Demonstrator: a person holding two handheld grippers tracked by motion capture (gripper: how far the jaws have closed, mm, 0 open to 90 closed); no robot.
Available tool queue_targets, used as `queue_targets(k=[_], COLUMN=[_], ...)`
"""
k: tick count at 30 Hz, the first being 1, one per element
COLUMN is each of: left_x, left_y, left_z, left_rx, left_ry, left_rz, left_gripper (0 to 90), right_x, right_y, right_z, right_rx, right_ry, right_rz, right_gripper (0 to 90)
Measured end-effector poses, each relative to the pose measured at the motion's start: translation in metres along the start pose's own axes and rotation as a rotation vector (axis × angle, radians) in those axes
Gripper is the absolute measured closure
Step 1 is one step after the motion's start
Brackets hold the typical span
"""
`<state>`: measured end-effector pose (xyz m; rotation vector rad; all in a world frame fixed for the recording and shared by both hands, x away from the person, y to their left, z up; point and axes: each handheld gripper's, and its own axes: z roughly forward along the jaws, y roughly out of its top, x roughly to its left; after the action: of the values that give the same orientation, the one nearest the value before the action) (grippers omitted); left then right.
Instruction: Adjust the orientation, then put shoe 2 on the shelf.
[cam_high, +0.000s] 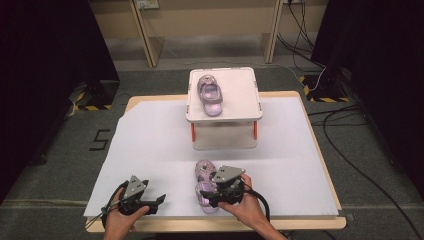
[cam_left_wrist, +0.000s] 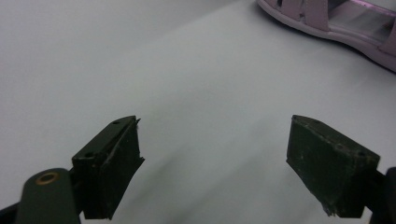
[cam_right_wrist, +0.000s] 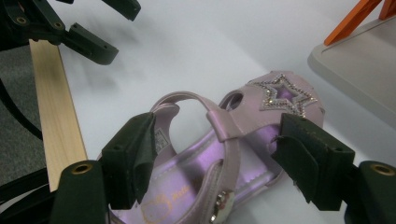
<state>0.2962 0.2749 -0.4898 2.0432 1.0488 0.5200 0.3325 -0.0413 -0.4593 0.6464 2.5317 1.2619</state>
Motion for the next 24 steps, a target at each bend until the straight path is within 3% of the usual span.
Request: queue_targets(k=[8, 16, 24], left_x=[0.0, 0.0, 0.0], left_y=[0.0, 0.0, 0.0], left_z=[0.0, 0.0, 0.0], left_rx=[0.001, 0.001, 0.001], left_ry=[0.0, 0.0, -0.001], left_rz=[0.0, 0.001, 0.002], left_gripper=[16.8, 16.8, 16.9], right_x=[0.005, 0.005, -0.002], right_y=[0.002, 0.003, 0.0], right_z=[0.009, 0.018, 0.016], right_rx=[0.035, 0.073, 0.074], right_ry=[-0.024, -0.091, -0.127], right_rz=[-0.033, -0.084, -0.111], right_gripper=[31.3, 36.1, 57.4])
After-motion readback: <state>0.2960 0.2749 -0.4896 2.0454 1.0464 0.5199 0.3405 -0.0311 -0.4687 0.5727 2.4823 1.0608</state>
